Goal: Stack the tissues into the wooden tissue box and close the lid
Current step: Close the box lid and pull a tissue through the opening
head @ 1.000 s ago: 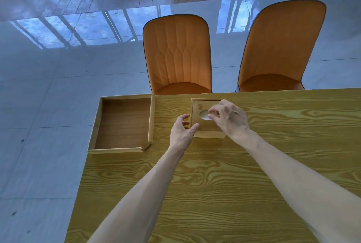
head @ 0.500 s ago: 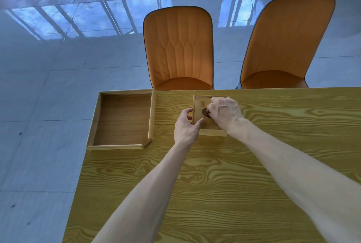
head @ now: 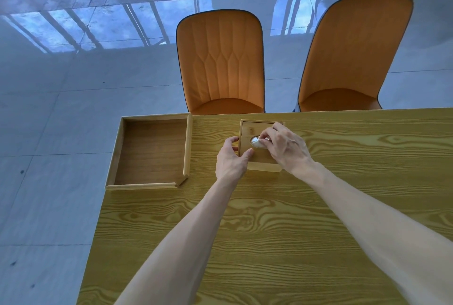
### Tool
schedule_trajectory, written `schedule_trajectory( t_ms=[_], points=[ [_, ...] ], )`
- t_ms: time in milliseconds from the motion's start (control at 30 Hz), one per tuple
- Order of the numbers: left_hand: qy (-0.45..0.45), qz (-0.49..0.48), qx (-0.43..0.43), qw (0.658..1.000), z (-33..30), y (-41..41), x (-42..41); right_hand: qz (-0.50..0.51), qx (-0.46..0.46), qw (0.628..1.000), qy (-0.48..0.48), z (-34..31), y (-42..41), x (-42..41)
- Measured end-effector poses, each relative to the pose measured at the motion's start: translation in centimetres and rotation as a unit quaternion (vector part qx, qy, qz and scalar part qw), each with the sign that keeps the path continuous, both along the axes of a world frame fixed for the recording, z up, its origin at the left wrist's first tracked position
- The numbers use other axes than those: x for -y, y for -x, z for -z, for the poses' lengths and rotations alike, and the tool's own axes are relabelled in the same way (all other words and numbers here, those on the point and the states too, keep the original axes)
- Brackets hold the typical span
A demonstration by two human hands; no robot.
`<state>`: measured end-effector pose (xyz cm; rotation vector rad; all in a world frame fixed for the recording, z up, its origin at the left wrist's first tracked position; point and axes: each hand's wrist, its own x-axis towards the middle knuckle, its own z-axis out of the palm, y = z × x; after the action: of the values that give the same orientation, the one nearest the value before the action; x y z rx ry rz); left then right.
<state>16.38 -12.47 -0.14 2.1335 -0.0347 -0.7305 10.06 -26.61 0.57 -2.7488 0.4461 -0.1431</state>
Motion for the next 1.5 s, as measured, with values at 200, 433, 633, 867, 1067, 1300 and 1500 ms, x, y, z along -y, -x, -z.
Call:
schedule_trajectory(
  t_ms=[200,433,633,867,1067,1300,1500],
  points=[
    [0.002,-0.002,-0.001,1.0,0.0,0.1,0.0,0.017,0.028,0.998,-0.05,1.0,0.8,-0.1],
    [0.003,-0.005,-0.001,1.0,0.0,0.1,-0.1,0.014,0.064,0.994,-0.088,1.6,1.9,-0.1],
    [0.0,-0.004,-0.004,1.0,-0.2,0.0,-0.1,0.059,0.106,0.984,-0.13,2.2,2.0,-0.4],
    [0.004,-0.01,-0.011,1.0,-0.4,0.1,-0.1,0.119,0.137,0.959,-0.217,2.3,2.1,0.1],
    [0.0,-0.011,-0.014,1.0,-0.5,0.1,0.0,0.142,0.16,0.943,-0.255,2.4,2.6,-0.2],
    [0.006,-0.01,-0.018,1.0,-0.5,0.1,-0.2,0.149,0.184,0.933,-0.27,2.4,3.0,-0.5],
    [-0.029,0.034,-0.016,0.999,-1.0,-0.1,-0.5,0.146,0.205,0.93,-0.268,1.7,3.3,-0.5]
  ],
)
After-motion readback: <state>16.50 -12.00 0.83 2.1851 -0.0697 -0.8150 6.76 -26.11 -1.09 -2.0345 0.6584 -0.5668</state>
